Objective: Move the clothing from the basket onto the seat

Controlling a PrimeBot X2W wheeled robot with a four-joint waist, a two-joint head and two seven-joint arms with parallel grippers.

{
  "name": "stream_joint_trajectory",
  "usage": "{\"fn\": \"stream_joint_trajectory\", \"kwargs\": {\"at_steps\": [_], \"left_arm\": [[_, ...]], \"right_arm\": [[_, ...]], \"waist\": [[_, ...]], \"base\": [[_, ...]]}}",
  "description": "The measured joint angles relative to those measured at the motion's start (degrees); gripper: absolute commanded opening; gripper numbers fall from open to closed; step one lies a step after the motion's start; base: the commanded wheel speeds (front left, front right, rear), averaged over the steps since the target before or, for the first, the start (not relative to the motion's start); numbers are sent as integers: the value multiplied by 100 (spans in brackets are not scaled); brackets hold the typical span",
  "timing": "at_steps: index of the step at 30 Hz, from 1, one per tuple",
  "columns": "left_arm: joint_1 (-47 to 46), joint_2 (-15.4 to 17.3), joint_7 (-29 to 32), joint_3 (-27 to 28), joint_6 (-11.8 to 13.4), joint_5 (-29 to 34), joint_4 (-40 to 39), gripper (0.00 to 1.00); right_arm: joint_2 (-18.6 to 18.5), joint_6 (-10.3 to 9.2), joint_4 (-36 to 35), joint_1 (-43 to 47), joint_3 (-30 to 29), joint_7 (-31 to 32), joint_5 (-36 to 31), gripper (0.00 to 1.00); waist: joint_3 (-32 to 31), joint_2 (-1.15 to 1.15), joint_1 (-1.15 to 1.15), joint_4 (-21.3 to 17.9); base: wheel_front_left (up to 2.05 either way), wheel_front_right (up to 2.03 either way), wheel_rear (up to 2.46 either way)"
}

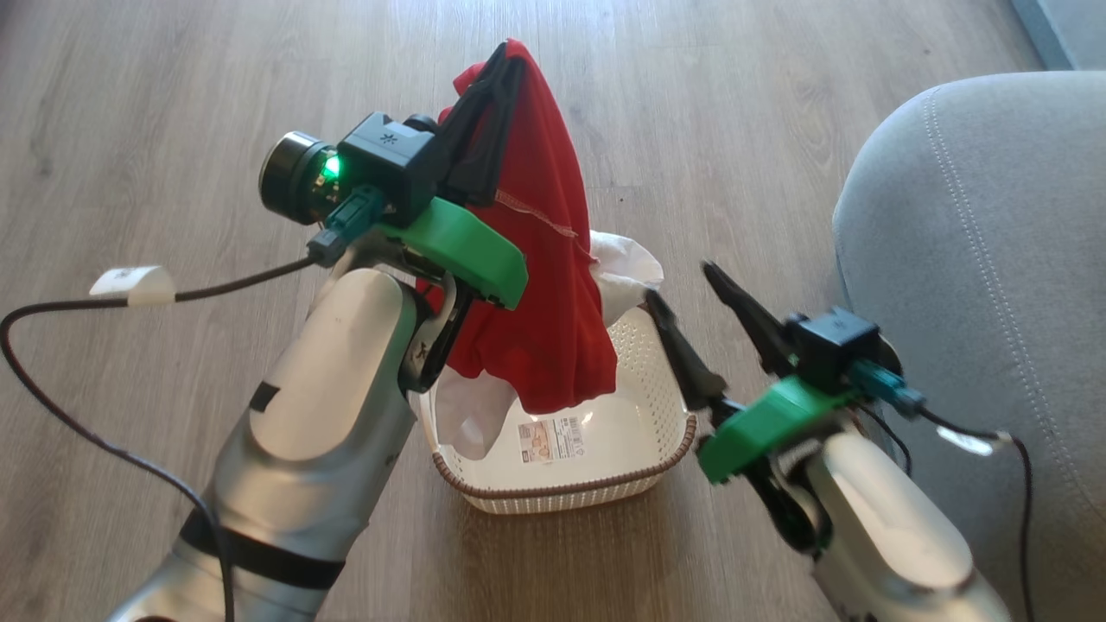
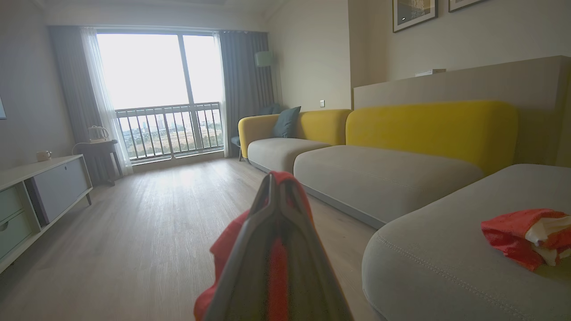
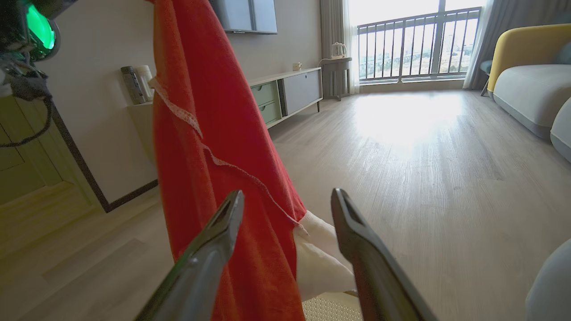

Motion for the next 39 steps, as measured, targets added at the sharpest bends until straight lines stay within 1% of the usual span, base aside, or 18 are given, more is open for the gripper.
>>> {"fn": "stream_joint_trajectory", "kwargs": {"at_steps": [5,11,18,22,23,24,25,29,35,36,37,38,39], "left_arm": [[-8,1,0,-124,3,-109,-21,0],[-44,2,0,-428,44,-214,-104,0],[-162,5,-1,-803,103,-435,-201,0],[-187,8,-1,-949,154,-495,-213,0],[-187,8,-1,-975,158,-523,-219,0],[-191,8,-1,-995,172,-538,-227,0],[-195,9,-1,-1018,198,-544,-242,0],[-205,8,-1,-1056,198,-545,-244,0],[-210,8,-1,-1110,183,-630,-4,0],[-214,9,-1,-1122,135,-668,52,7],[-214,9,-1,-1122,136,-699,67,42],[-218,9,-1,-1122,134,-697,70,98],[-224,8,-3,-1124,108,-697,87,100]], "right_arm": [[-5,0,-38,-558,626,0,103,100],[7,1,500,-1004,1363,0,253,100],[76,0,1368,-1271,1699,0,264,100],[130,0,1701,-1334,1901,0,412,100],[140,1,1755,-1340,1929,0,439,79],[147,0,1809,-1354,1963,0,456,15],[149,0,1856,-1372,2002,0,486,0],[158,0,1876,-1452,2081,0,719,0],[164,0,1851,-1462,2117,1,764,0],[164,0,1835,-1462,2113,1,775,0],[164,0,1816,-1462,2106,1,792,0],[163,0,1778,-1461,2101,1,798,0],[164,1,1719,-1461,2086,1,798,0]], "waist": [[43,0,0,40],[77,0,0,168],[70,0,0,362],[59,0,0,458],[56,0,0,478],[54,0,0,495],[54,0,0,509],[63,0,0,533],[97,0,0,453],[104,0,0,431],[111,0,0,406],[118,0,0,383],[126,0,0,357]], "base": [[0,0,0],[0,0,0],[0,0,0],[0,0,0],[0,0,0],[0,0,0],[0,0,0],[0,0,0],[0,0,0],[0,0,0],[0,0,0],[0,0,0],[0,0,0]]}}
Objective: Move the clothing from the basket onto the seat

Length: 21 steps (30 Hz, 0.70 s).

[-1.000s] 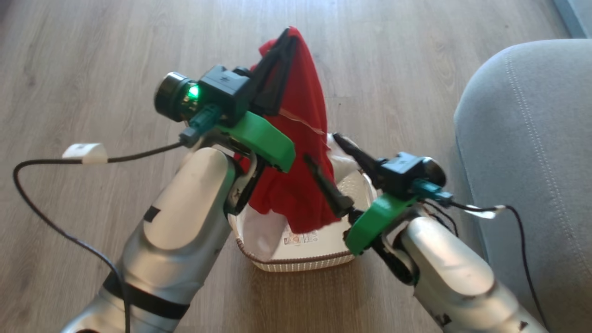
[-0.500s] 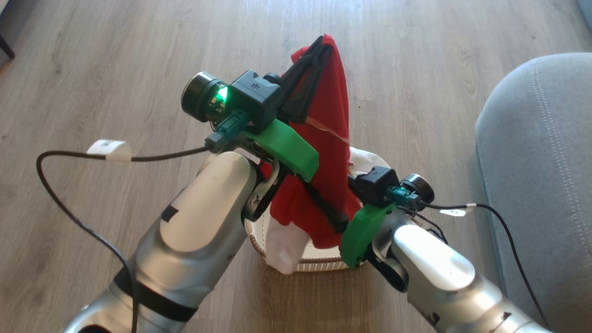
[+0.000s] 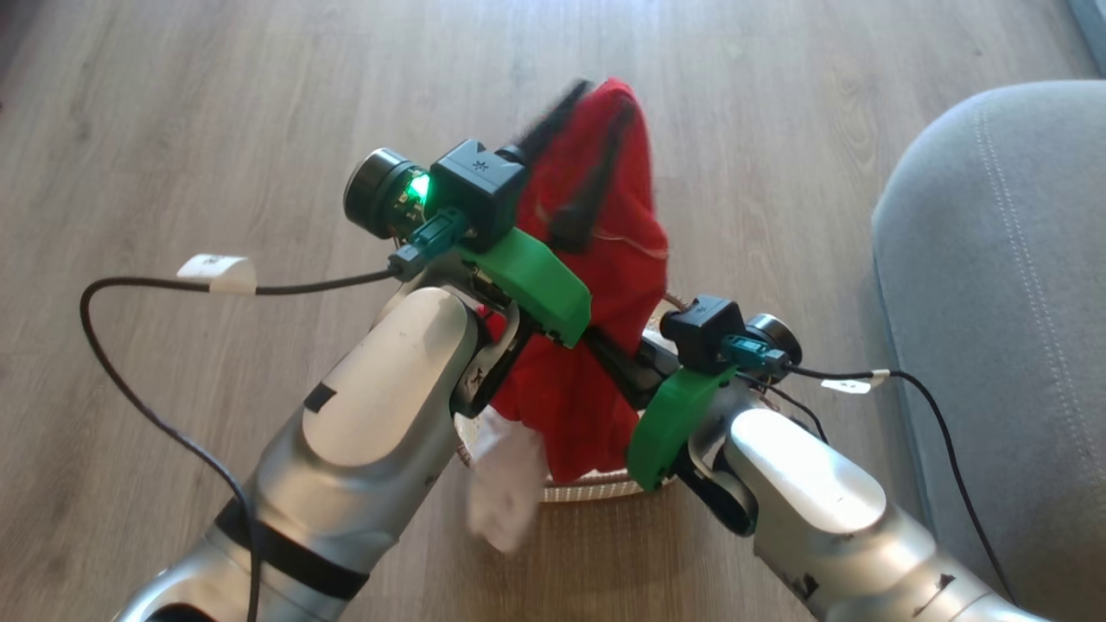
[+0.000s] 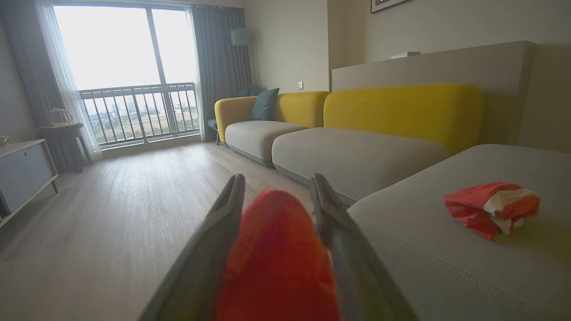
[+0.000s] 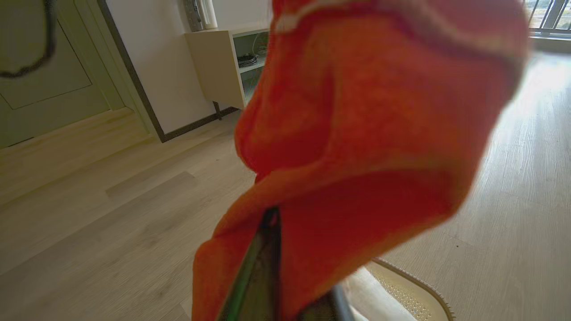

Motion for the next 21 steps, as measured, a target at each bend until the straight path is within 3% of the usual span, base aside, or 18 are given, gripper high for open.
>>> {"fn": "stream_joint_trajectory", "kwargs": {"at_steps": [13,21], "left_arm": [[1,37,-21,-20,-367,8,691,100],[112,171,-22,-13,-669,14,1252,100]], "right_arm": [[-23,-1,-648,66,-488,0,-75,0],[-210,-1,-1163,468,-993,0,-158,0]], "waist": [[126,0,0,-471],[140,0,0,-1103]], "base": [[0,0,0],[0,0,0]]}}
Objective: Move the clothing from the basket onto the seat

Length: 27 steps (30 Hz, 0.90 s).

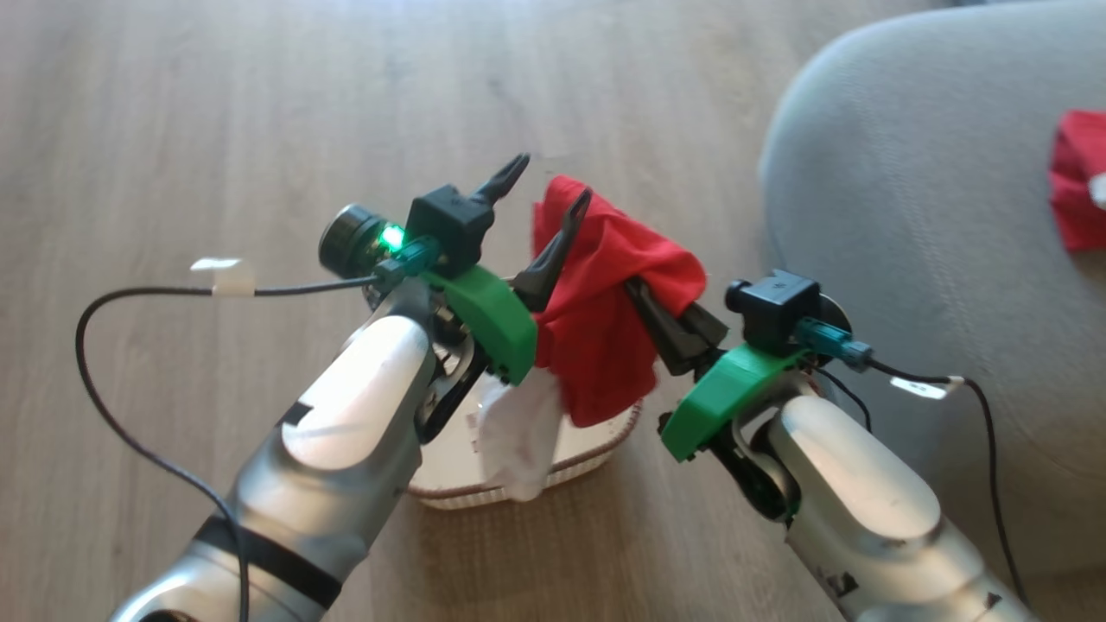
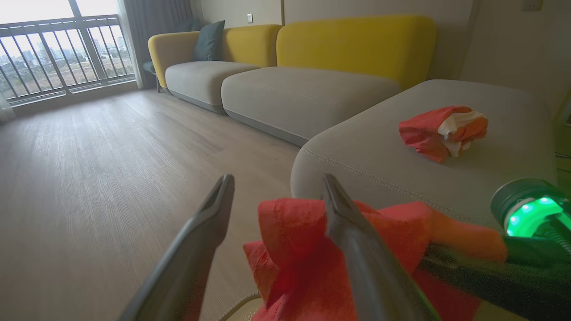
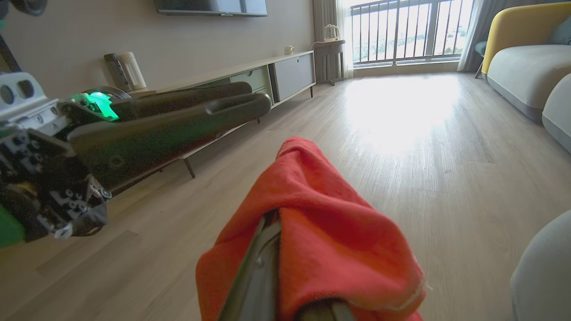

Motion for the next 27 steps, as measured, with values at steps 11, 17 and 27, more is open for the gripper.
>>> {"fn": "stream_joint_trajectory", "kwargs": {"at_steps": [11,17,27], "left_arm": [[215,79,0,44,-180,-13,225,100],[372,118,0,159,-204,-13,238,100],[522,97,1,118,-308,52,178,100]], "right_arm": [[-92,0,-586,301,-525,0,-102,0],[-91,0,-797,417,-664,0,-151,0],[-80,0,-1362,846,-1617,0,-299,0]], "waist": [[-2,0,0,-920],[6,0,0,-1517],[133,0,0,-2331]], "base": [[0,0,0],[0,0,0],[0,0,0]]}}
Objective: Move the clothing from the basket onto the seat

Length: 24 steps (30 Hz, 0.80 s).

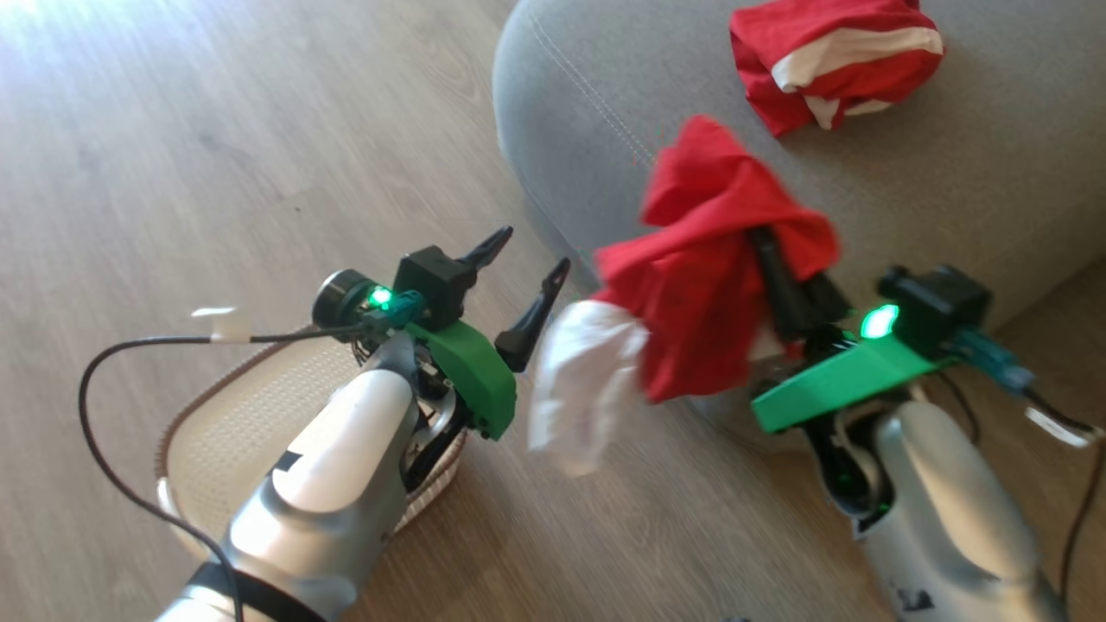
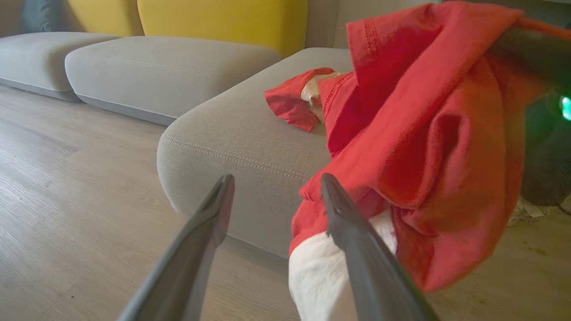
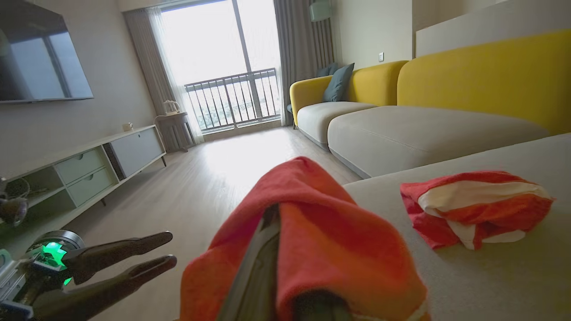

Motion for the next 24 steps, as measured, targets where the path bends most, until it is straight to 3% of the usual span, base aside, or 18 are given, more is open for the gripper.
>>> {"fn": "stream_joint_trajectory", "kwargs": {"at_steps": [7,16,24], "left_arm": [[-82,-59,-1,-186,-48,-1,55,100],[-131,-49,-1,-361,-49,49,-4,100],[-187,170,-1,-522,-49,202,-43,100]], "right_arm": [[33,0,-524,456,-735,0,-213,0],[74,0,-915,687,-1172,0,-409,0],[-15,0,-938,-226,-1686,-1,-754,0]], "waist": [[183,0,0,-134],[451,0,0,-170],[1002,0,0,-171]], "base": [[0,0,0],[0,0,0],[0,0,0]]}}
